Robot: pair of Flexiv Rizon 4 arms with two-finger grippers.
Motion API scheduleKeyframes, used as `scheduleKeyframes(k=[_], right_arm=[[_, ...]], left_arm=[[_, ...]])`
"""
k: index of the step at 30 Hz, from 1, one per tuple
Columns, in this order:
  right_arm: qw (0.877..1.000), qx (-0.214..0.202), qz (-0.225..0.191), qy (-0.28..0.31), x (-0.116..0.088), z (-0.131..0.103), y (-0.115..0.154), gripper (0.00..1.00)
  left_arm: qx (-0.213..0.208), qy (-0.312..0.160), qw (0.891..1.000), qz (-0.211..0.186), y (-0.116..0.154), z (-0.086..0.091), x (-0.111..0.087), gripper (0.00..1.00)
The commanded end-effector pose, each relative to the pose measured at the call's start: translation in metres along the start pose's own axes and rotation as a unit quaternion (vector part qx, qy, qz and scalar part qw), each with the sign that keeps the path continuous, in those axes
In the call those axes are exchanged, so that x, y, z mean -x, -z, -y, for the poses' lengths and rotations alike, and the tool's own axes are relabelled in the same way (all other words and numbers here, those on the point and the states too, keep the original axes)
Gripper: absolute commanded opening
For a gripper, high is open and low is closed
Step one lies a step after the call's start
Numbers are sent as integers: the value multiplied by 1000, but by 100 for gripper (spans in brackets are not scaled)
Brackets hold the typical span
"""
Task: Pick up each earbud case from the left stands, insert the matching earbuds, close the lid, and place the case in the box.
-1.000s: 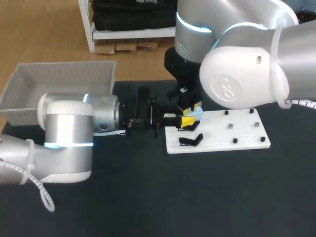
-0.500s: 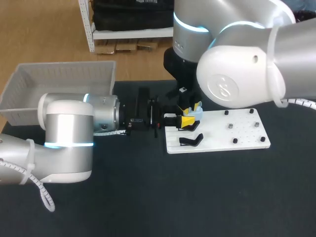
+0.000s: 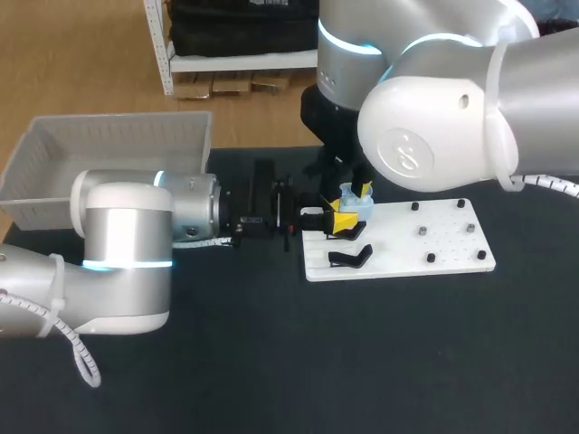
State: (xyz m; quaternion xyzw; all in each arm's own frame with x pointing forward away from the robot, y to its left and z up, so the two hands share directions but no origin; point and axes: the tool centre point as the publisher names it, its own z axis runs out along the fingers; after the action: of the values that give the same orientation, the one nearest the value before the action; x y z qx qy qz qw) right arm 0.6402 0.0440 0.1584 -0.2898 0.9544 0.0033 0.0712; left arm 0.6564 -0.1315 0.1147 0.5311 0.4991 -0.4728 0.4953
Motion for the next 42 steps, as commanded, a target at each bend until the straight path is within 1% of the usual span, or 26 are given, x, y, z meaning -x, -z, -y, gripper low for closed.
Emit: scheduleKeyframes(k=[1, 5, 8, 12, 13, 14, 15, 16, 17, 18, 23, 27, 32, 37, 42], right_arm=[[1000, 0, 2, -1, 0, 2, 0, 42], [1000, 1, 7, -2, 1, 3, 3, 42], [1000, 6, 15, -2, 1, 3, 10, 43], [999, 37, 31, -9, 2, 7, 25, 49], [998, 46, 36, -14, 3, 10, 30, 58], [998, 53, 42, -20, 4, 13, 34, 70], [997, 58, 47, -25, 5, 17, 38, 79], [996, 60, 50, -33, 7, 21, 41, 85], [996, 58, 51, -43, 9, 26, 41, 96], [996, 54, 49, -53, 11, 32, 41, 100], [993, 41, 40, -103, 23, 60, 36, 100], [992, 30, 24, -119, 32, 74, 26, 100], [992, 28, 11, -123, 38, 82, 10, 100], [991, 29, -7, -129, 38, 86, -5, 100], [990, 34, -28, -136, 30, 88, -19, 100]], left_arm=[[2, -1, 1000, 2, 0, 0, -1, 0], [2, -1, 1000, 2, 0, 0, -1, 0], [2, -1, 1000, 2, 0, 0, -1, 0], [2, -1, 1000, 2, 0, 0, -1, 0], [2, -1, 1000, 2, 0, 0, -1, 0], [2, -1, 1000, 2, 0, 0, -1, 0], [2, -1, 1000, 2, 0, 0, -1, 0], [2, -1, 1000, 2, 0, 0, -1, 0], [2, -1, 1000, 2, 0, 0, -1, 0], [2, -1, 1000, 2, 0, 0, -1, 0], [2, -1, 1000, 2, 0, 0, -1, 0], [2, -1, 1000, 2, 0, 0, -1, 0], [2, -1, 1000, 2, 0, 0, -1, 0], [2, -1, 1000, 2, 0, 0, -1, 0], [2, -1, 1000, 2, 0, 0, -1, 0]])
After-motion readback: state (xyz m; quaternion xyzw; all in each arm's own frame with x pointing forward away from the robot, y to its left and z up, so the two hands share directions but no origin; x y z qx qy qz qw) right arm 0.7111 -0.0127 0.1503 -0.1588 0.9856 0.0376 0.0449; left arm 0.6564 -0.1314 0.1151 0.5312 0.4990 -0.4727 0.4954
